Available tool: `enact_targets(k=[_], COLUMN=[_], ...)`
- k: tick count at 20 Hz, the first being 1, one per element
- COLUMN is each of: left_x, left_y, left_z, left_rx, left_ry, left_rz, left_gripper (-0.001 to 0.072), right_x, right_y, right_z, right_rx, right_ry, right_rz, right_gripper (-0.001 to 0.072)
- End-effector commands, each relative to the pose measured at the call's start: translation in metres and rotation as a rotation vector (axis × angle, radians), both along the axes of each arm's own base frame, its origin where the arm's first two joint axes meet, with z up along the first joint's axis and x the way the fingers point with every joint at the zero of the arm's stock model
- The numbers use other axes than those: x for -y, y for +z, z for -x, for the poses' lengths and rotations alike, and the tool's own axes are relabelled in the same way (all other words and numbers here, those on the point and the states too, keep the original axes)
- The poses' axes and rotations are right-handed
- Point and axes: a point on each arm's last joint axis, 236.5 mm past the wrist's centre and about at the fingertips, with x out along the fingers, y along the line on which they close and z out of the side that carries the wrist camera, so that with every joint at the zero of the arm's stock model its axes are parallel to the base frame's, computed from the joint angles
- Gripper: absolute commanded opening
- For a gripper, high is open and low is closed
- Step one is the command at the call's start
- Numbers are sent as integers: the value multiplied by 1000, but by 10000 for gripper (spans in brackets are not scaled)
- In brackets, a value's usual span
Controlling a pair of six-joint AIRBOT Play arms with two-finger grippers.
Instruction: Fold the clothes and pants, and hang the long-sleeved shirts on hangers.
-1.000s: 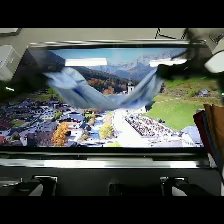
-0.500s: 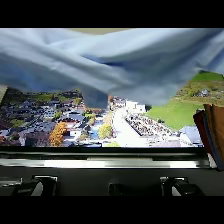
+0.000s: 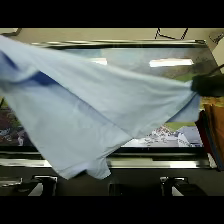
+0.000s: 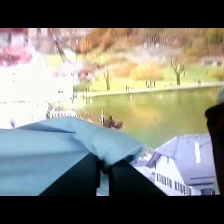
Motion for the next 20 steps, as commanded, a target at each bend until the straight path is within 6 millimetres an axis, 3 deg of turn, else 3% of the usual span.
enact_targets(k=[1, 2, 4, 6, 7, 8, 9, 10, 12, 13, 14, 17, 19, 20], left_x=[22, 25, 28, 37, 42, 47, 51, 49, 22, 3, -16, -38, -27, -13], left_y=[-166, -202, -266, -314, -327, -336, -341, -342, -343, -345, -348, -365, -391, -406], left_z=[-64, -79, -99, -100, -97, -92, -84, -72, -39, -14, 17, 99, 143, 162], left_rx=[-302, -344, -456, -580, -625, -664, -707, -756, -908, -1018, -1142, -1403, -1477, -1487], left_ry=[-37, -29, -21, -31, -41, -53, -75, -104, -160, -172, -183, -222, -223, -243], left_rz=[24, 27, 44, 112, 143, 164, 166, 145, 68, 50, 56, 170, 230, 258], left_gripper=[23, 23, 24, 26, 81, 325, 709, 720, 720, 720, 720, 720, 718, 712], right_x=[-3, -8, -19, -28, -29, -27, -22, -11, 29, 56, 79, 131, 136, 133], right_y=[-139, -173, -221, -246, -250, -250, -245, -235, -202, -184, -172, -181, -198, -207], right_z=[-32, -40, -40, -37, -37, -41, -46, -51, -62, -62, -56, 2, 33, 43], right_rx=[-175, -200, -310, -378, -386, -371, -357, -348, -318, -306, -309, -458, -552, -586], right_ry=[-72, -108, -169, -180, -182, -199, -220, -252, -294, -312, -320, -444, -463, -451], right_rz=[-38, -72, -133, -170, -174, -176, -187, -208, -250, -275, -297, -367, -403, -414], right_gripper=[55, 55, 55, 55, 56, 113, 266, 297, 380, 539, 651, 658, 653, 653])
